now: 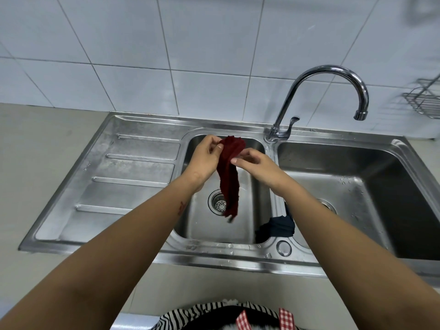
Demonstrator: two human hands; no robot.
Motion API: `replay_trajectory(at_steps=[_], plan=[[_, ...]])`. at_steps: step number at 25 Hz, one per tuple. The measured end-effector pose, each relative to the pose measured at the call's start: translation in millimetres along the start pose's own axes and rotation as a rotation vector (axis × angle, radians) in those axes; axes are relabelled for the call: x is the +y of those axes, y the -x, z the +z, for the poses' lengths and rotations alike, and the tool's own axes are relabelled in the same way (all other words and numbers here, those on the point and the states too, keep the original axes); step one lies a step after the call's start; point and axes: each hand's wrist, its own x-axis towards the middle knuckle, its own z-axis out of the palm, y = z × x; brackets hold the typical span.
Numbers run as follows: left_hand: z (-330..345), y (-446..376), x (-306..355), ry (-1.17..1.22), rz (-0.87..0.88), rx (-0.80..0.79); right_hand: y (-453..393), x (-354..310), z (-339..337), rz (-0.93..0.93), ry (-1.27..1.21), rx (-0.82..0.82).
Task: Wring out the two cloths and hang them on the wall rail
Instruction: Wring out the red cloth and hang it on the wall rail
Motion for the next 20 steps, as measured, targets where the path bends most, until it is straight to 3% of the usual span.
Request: replay_trajectory(at_steps=[6, 14, 20], plan=[[2, -2, 4, 0.074, -0.012, 0.052, 2, -15, 7, -0.035, -0.210, 0.021], [-4, 0, 10, 0.210, 0.009, -0.054, -7, -20, 3, -0.063, -0.423, 0.227], [-8, -6, 13, 0.253, -0.057, -0.022, -10, -21, -6, -0.034, -0.579, 0.337]])
